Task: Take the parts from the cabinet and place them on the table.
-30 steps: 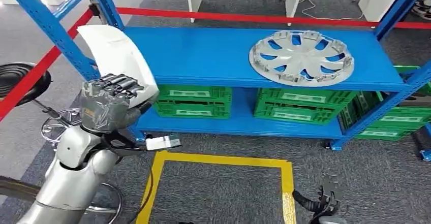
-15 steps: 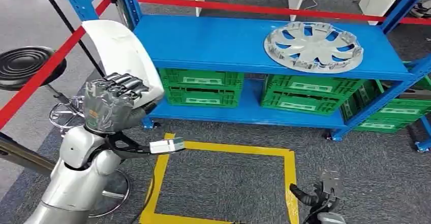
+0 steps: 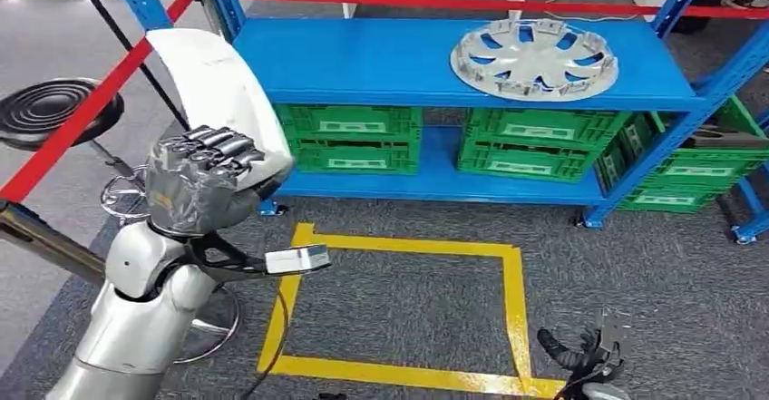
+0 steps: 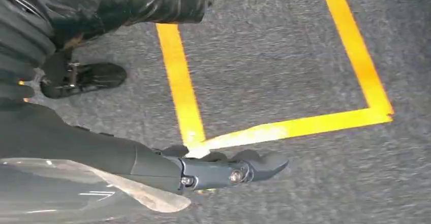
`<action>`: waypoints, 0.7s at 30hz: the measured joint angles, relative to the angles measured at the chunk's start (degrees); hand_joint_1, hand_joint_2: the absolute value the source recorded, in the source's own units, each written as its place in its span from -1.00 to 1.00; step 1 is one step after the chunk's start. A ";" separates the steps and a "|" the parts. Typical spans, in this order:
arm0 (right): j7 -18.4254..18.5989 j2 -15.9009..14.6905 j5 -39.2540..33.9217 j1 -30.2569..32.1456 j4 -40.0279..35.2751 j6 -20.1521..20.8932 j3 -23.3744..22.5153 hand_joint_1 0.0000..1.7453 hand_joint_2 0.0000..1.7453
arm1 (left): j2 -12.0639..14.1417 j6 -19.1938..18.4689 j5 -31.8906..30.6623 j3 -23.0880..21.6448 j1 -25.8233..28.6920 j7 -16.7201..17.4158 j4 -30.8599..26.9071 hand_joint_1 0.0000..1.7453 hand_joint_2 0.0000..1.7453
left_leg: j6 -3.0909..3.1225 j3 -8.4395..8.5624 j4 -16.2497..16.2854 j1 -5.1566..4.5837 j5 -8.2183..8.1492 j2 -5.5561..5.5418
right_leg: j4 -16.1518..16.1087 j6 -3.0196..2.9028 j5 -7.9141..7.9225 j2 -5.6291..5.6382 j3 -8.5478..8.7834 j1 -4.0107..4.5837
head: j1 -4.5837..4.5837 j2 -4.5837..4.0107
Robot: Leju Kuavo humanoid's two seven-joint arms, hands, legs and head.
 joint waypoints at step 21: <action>-1.22 -0.13 -1.83 1.07 -1.09 -13.24 -0.28 -1.00 1.00 | -0.09 0.02 0.00 3.93 -0.16 0.44 -0.66 1.00 1.00 | 1.91 4.32 -17.01 -0.62 6.79 0.34 | 0.87 2.52 -4.35 0.91 4.91 -0.19 | 0.66 0.00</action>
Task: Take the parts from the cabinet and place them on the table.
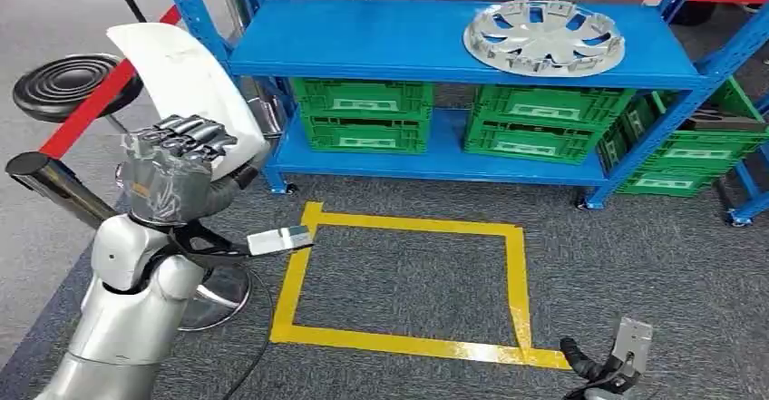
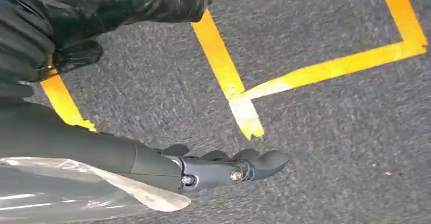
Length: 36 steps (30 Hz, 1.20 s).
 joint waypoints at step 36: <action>23.41 -2.64 6.25 1.03 1.44 9.12 7.54 -1.00 1.00 | -1.42 -0.04 1.27 1.20 -1.95 1.03 2.01 1.00 1.00 | -1.76 -5.71 6.51 0.39 -5.26 0.06 | -0.58 -2.34 1.27 -0.57 -0.57 -0.46 | -0.26 0.00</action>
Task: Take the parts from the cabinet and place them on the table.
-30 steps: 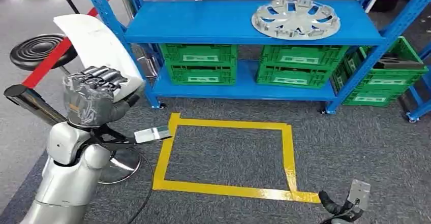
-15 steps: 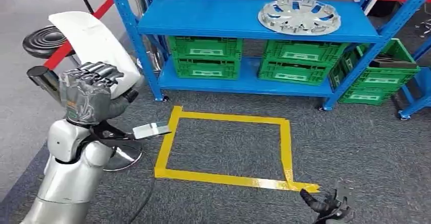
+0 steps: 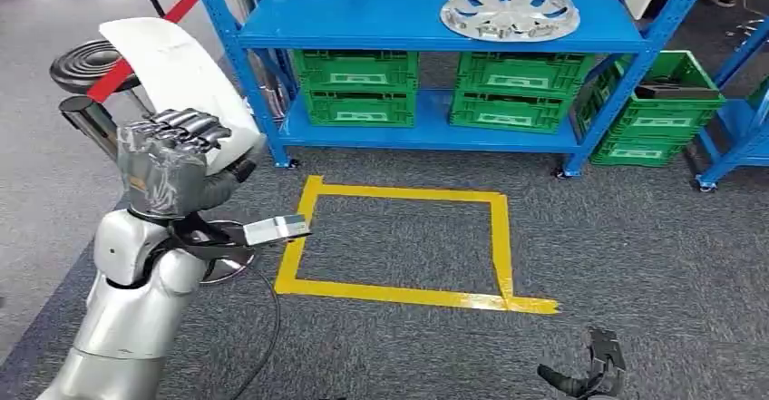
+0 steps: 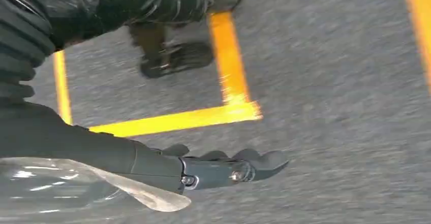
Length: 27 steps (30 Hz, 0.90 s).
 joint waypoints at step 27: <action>1.27 -0.85 0.68 1.79 0.39 -0.29 1.29 -1.00 1.00 | -0.26 0.02 0.66 -0.94 -1.11 0.35 2.21 1.00 1.00 | 1.51 8.34 -6.99 -0.70 3.40 0.24 | 0.56 1.15 1.02 0.20 -1.96 0.42 | 0.29 0.00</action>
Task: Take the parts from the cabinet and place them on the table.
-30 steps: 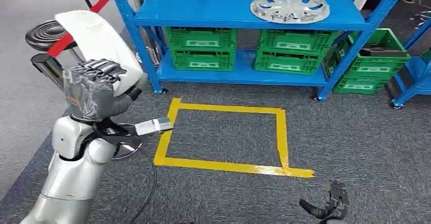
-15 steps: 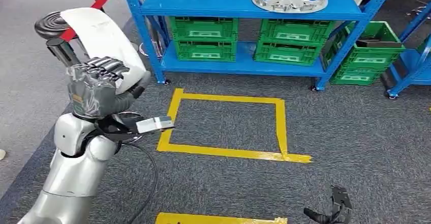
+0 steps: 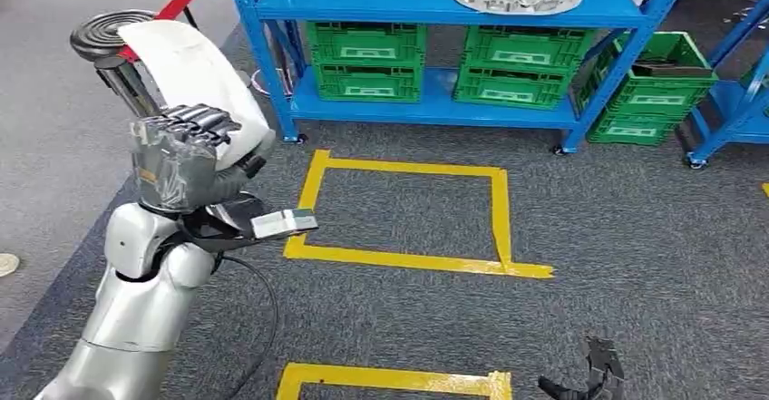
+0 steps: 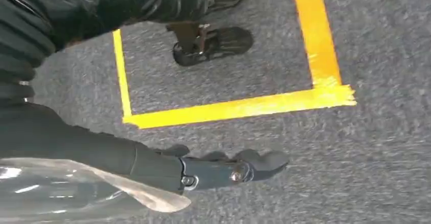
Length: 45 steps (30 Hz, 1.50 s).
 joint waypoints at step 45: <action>3.96 -0.28 3.43 0.84 0.55 -4.26 1.25 -1.00 1.00 | 0.61 0.02 -1.31 -1.20 -1.34 2.19 0.15 1.00 1.00 | -0.69 -2.42 0.32 0.87 1.85 -7.31 | 0.63 0.91 -0.22 2.92 -0.29 -0.84 | 0.00 0.00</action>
